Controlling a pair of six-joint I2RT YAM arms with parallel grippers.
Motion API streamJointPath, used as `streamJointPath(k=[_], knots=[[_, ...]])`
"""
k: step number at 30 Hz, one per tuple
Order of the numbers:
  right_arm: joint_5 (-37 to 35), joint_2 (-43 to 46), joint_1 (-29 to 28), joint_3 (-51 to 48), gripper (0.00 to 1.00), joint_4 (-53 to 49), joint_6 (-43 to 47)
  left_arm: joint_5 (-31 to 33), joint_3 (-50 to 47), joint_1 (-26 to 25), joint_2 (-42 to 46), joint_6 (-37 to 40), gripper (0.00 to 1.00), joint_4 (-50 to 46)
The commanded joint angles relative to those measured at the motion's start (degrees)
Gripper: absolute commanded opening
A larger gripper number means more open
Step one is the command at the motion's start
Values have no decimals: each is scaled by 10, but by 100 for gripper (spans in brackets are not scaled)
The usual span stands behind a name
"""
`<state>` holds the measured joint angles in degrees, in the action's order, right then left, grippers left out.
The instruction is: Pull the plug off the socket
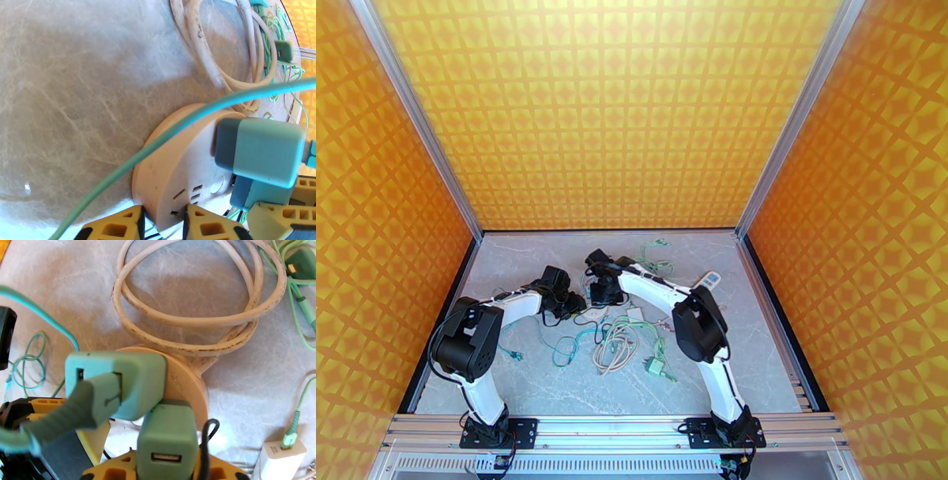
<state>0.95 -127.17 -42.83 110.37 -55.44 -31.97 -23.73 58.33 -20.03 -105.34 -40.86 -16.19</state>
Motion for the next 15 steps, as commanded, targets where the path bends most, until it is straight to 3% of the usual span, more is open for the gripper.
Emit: streamJointPath(k=[1, 6, 13, 15], knots=[[23, -28, -62, 112, 26, -19, 34, 72, -57, -15, -81, 18, 28, -136], [-16, -105, -108, 237, 25, -111, 64, 72, -56, -15, -81, 18, 28, -137], [-43, -80, -108, 206, 26, -95, 75, 72, -58, -15, -82, 19, 28, -136], [-21, -54, -92, 166, 25, -67, 68, 72, -58, -15, -83, 19, 28, -136]])
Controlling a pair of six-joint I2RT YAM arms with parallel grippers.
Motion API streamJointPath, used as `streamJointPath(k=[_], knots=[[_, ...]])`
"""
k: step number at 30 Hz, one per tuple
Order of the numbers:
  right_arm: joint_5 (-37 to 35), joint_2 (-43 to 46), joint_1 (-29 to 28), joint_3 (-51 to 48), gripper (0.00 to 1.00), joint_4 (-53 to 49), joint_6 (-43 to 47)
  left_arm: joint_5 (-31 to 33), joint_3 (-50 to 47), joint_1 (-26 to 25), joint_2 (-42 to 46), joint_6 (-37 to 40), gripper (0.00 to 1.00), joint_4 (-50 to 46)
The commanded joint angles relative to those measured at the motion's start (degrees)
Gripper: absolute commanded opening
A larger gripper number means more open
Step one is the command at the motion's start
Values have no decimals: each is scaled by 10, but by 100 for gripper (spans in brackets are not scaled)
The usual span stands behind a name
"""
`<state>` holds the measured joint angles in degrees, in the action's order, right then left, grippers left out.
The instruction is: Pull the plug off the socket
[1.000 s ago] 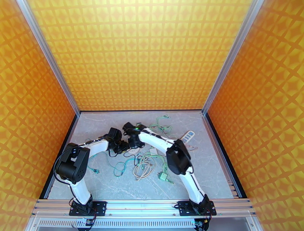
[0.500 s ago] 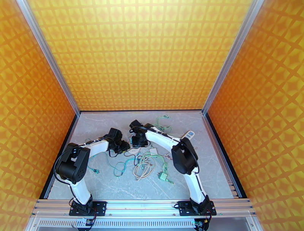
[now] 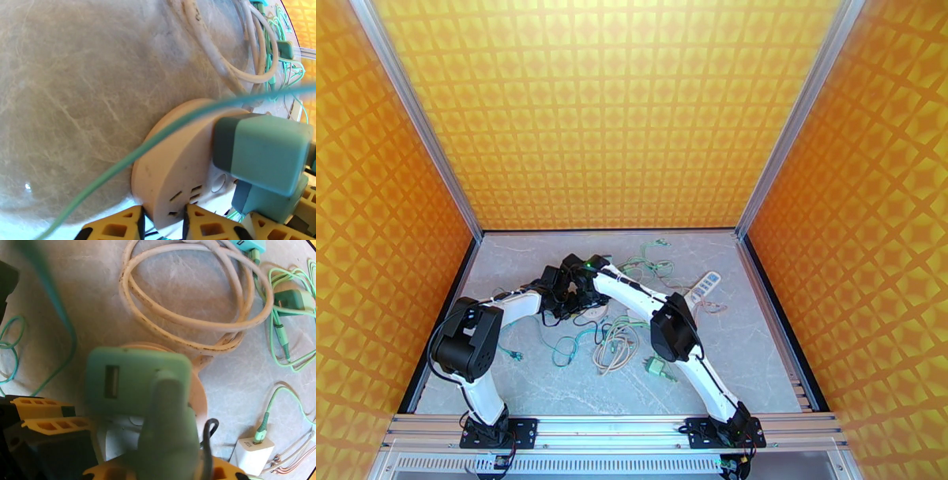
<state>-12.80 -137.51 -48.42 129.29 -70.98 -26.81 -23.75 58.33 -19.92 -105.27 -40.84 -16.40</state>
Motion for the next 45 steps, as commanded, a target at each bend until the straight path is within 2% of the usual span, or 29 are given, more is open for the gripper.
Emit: streamJointPath(k=[1, 5, 7, 16, 20, 29, 35, 45], knots=[[130, 62, -25, -44, 25, 105, 8, 72, -59, -16, -83, 19, 27, -134], [202, 121, 30, -153, 25, 193, -40, 72, -62, -16, -81, 19, 28, -132], [213, 141, 47, -182, 25, 216, -48, 72, -63, -16, -81, 19, 28, -132], [165, 155, 55, -156, 25, 169, -21, 72, -66, -16, -79, 17, 28, -130], [145, 189, 63, -180, 25, 191, -16, 72, -64, -16, -76, 17, 28, -132], [287, 293, 135, -340, 26, 412, -107, 77, -56, -14, -63, 16, 28, -138], [354, 311, 144, -382, 26, 464, -129, 81, -29, -5, -39, 21, 28, -157], [278, 381, 149, -488, 25, 446, -132, 88, 30, 10, 22, 35, 30, -198]])
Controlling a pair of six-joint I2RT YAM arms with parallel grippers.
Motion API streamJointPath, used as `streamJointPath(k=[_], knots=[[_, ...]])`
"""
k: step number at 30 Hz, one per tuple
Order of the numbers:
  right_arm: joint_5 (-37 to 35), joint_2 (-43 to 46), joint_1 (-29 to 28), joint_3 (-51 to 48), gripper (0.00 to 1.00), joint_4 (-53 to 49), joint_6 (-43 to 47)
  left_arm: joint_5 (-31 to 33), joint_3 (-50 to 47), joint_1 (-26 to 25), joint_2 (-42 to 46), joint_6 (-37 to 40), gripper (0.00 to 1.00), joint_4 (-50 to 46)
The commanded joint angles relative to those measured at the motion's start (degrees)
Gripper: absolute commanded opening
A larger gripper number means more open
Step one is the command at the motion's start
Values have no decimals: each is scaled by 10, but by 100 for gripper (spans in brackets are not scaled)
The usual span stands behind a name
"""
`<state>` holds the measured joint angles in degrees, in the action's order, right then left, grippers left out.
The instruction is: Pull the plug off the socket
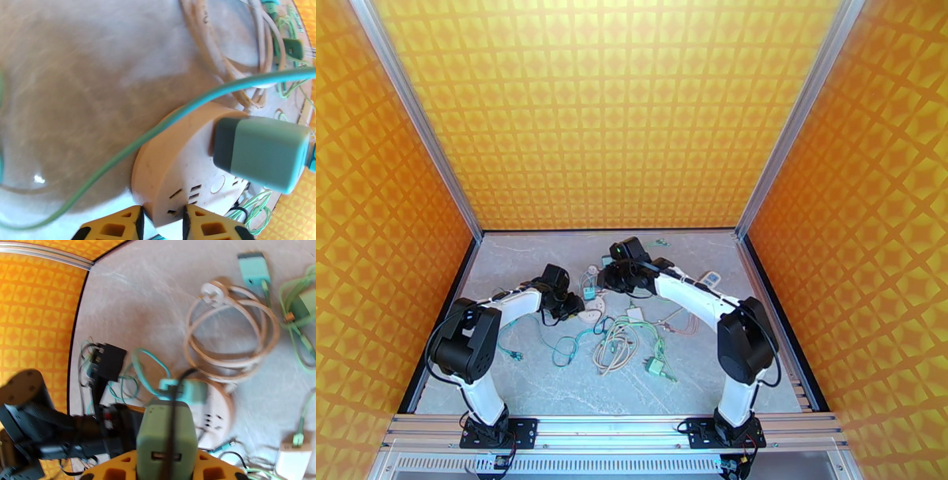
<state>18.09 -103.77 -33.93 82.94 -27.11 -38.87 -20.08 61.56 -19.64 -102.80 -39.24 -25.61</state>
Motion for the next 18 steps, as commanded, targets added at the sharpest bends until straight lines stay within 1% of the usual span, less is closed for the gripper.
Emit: streamJointPath(k=[1, 4, 7, 10, 13, 18], knots=[[-44, 55, 9, -38, 25, 5, -13, 51, -1, 7, -1, 20, 30, -108], [-69, 89, 35, -76, 24, 7, -23, 53, 0, 8, -3, 25, 30, -110], [-87, 126, 62, -84, 24, -8, -9, 56, -6, 10, -8, 30, 30, -111], [-125, 155, 81, -56, 24, -54, 20, 57, -14, 11, -7, 33, 30, -106], [-149, 177, 101, -24, 24, -81, 39, 57, -16, 11, -8, 36, 30, -106], [-206, 184, 128, 83, 24, -142, 81, 57, -18, 12, -5, 38, 30, -103]])
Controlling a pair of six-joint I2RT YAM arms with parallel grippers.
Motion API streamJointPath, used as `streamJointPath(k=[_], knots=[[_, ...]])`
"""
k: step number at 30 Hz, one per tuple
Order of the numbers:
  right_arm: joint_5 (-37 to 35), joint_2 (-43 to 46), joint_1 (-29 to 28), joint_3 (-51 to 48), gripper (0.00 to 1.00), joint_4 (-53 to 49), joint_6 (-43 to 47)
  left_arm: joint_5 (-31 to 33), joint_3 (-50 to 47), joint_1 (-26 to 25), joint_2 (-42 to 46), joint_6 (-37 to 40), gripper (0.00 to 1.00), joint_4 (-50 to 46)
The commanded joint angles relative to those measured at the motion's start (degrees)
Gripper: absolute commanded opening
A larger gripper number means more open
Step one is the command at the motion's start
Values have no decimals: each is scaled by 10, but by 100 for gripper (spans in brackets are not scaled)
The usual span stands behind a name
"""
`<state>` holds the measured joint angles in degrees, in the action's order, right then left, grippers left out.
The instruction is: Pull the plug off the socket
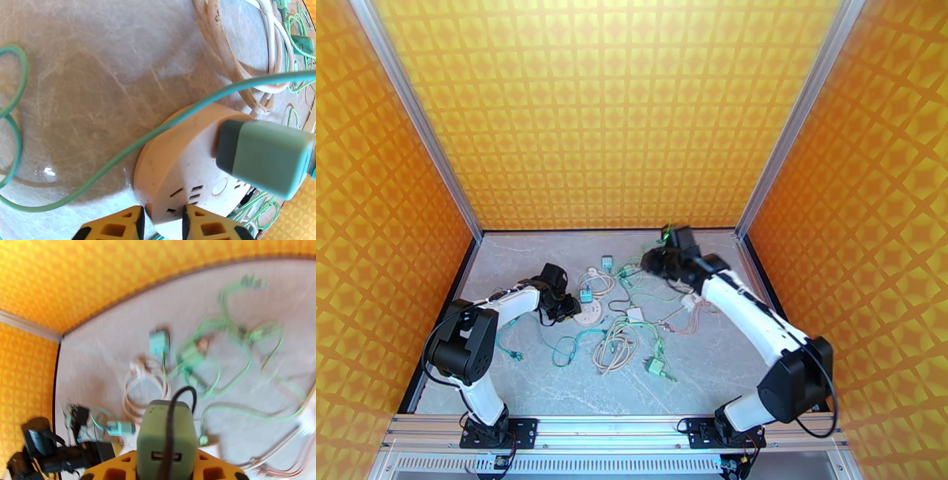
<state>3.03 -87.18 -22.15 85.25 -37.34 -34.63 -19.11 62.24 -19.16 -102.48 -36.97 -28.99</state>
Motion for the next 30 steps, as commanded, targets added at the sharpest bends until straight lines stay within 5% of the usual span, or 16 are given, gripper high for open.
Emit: streamJointPath(k=[1, 17, 30], knots=[[-63, 15, 14, 80, 24, -51, 44, 47, -26, 7, -8, 16, 30, -69], [-275, 34, 38, 257, 24, -131, 132, 47, -27, 7, -10, 25, 30, -66], [-446, 156, 40, 31, 24, -206, 37, 44, -11, 7, -18, 34, 30, -72]])
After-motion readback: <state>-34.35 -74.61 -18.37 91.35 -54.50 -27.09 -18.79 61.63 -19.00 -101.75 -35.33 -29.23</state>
